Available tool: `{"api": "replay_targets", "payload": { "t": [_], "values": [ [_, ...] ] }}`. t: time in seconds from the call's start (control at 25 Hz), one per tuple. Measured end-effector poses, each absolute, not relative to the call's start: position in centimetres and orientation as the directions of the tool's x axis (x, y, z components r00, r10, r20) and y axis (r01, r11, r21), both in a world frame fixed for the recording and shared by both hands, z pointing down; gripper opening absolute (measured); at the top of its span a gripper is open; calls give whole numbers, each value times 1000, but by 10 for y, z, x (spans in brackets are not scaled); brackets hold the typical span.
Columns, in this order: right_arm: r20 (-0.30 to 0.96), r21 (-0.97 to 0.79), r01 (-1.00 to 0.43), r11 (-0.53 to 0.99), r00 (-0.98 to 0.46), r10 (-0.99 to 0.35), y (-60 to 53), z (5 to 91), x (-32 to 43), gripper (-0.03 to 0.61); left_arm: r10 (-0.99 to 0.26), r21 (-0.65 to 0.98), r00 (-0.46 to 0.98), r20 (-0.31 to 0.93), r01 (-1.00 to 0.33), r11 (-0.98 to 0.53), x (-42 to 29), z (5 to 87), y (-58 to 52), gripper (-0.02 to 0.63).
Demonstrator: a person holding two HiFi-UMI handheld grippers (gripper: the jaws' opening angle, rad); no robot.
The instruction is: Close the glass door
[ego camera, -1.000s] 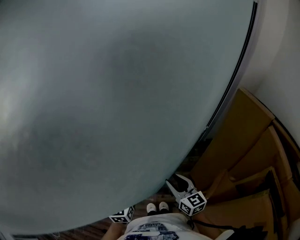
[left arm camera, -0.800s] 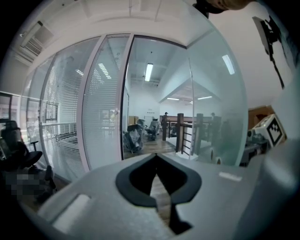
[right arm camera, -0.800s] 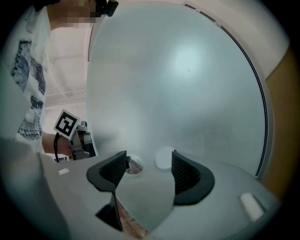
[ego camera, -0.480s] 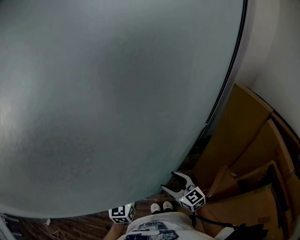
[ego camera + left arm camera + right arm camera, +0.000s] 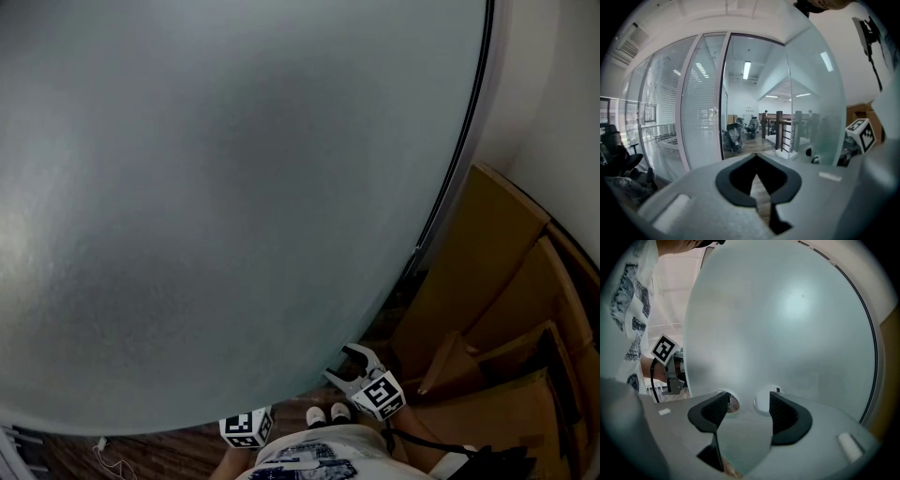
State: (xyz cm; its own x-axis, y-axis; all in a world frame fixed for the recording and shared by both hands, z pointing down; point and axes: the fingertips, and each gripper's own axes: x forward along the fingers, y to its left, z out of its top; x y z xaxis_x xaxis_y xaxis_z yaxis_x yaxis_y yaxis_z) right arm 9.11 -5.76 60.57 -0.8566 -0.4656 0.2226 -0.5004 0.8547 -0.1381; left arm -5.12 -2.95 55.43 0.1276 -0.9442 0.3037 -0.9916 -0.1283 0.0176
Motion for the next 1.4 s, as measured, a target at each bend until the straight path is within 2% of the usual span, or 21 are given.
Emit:
{"api": "replay_targets", "payload": {
  "t": [0.16, 0.28, 0.32, 0.8, 1.4],
  "values": [
    [222, -120, -482, 868, -865, -449, -56, 595, 80, 236, -952, 27, 59, 300, -998, -54, -68, 570, -20, 3],
    [235, -72, -484, 872, -858, -457, -55, 597, 76, 144, -955, 25, 58, 291, -998, -53, -67, 565, -21, 2],
    [236, -64, -487, 871, -855, -461, -55, 598, 76, 133, -955, 23, 61, 289, -998, -57, -66, 563, -21, 2],
    [243, -47, -480, 876, -856, -456, -67, 601, 62, 127, -958, 29, 45, 283, -999, -39, -63, 557, -25, 2],
    [269, -46, -442, 896, -869, -415, -98, 602, 24, 123, -951, 41, -103, 291, -992, 120, -83, 571, -15, 2]
  ]
}}
